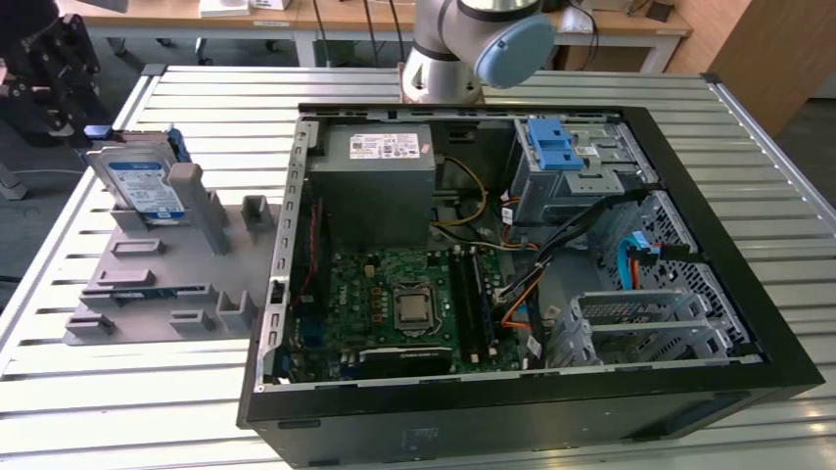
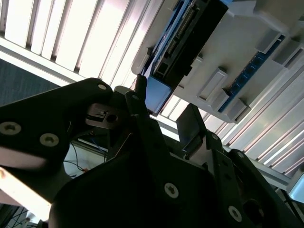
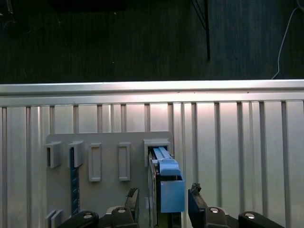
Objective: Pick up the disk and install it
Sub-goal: 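Pick up the disk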
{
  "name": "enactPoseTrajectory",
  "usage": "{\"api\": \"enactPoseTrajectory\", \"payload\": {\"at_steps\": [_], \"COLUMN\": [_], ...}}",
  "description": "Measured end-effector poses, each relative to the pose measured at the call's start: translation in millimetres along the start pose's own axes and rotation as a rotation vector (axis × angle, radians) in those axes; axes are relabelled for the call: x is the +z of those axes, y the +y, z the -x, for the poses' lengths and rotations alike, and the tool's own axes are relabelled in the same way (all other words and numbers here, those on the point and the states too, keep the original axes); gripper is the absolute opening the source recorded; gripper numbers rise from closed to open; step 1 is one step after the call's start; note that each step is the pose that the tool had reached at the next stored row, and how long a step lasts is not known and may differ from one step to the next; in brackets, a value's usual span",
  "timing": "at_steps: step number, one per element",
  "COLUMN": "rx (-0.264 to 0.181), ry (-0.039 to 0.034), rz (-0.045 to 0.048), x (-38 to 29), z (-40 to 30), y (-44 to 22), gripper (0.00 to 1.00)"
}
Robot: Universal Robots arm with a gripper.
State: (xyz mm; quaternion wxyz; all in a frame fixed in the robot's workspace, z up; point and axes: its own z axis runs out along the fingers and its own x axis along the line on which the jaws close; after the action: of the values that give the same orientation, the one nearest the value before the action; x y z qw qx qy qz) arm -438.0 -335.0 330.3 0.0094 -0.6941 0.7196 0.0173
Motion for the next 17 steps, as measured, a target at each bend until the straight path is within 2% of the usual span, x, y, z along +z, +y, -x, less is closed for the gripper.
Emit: {"api": "enactPoseTrajectory", "payload": {"at_steps": [17], "rx": [-0.001], "ry": [0.0002], "rz": [-0.0001], "x": [13.1], "z": [0.7], "y": [0.1], "gripper": [0.53]}}
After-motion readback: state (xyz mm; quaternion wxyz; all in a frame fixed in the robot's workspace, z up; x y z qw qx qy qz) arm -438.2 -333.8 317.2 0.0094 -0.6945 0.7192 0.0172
